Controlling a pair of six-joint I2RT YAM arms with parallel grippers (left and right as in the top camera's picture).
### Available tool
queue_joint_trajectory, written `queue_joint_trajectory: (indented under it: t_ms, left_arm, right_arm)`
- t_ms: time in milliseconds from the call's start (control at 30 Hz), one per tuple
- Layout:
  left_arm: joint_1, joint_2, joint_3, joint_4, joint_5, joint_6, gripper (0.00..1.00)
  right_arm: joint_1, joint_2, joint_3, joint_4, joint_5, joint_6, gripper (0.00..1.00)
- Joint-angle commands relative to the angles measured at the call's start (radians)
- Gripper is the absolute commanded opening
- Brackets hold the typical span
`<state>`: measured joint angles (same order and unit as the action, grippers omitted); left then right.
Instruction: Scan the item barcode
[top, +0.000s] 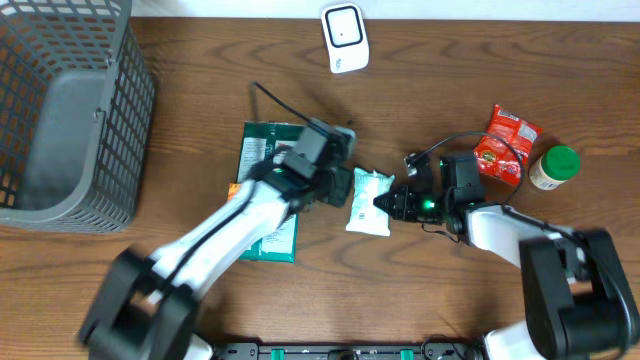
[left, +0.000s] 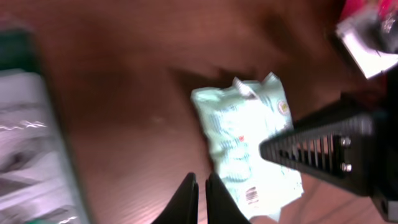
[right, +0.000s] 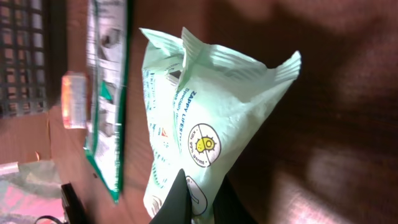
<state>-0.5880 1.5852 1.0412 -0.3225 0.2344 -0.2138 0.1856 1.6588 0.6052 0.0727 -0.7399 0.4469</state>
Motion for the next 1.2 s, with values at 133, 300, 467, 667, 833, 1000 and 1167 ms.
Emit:
queue_joint_trajectory:
  t_ms: [133,300,467,667,833,1000,1167]
  left_arm:
    - [0.166,-0.241,0.007,-0.179,-0.227,-0.058,0.09]
    - [0.347,-0.295,0.054,-0.297,-0.211,-0.057,0.09]
    - [0.481,-0.292,0.085,-0.335,-0.176,-0.05,0.09]
    - [0.599,-0.286,0.084,-0.307,-0.176,-0.05,0.41]
    - [0.634,-0.284,0.082,-0.35,-0.175,-0.05,0.9]
    - [0.634,-0.284,0.082,-0.378,-0.175,-0.05,0.9]
    - [0.634,-0.284,0.082,-0.377,-0.175,-0.05,0.9]
  right_arm:
    - [0.01,-0.236,0.032,-0.188,0.095,-0.02,0.01]
    - [0.014,-0.315,0.203,-0.53,0.255,-0.112,0.01]
    - [0.031,-0.317,0.438,-0.837,0.425,-0.19,0.01]
    - [0.089,-0.317,0.529,-0.895,0.514,-0.262,0.01]
    - [0.114,-0.317,0.529,-0.9,0.484,-0.293,0.01]
    - [0.116,-0.317,0.529,-0.9,0.461,-0.306,0.01]
    - [0.116,-0.317,0.565,-0.912,0.462,-0.317,0.01]
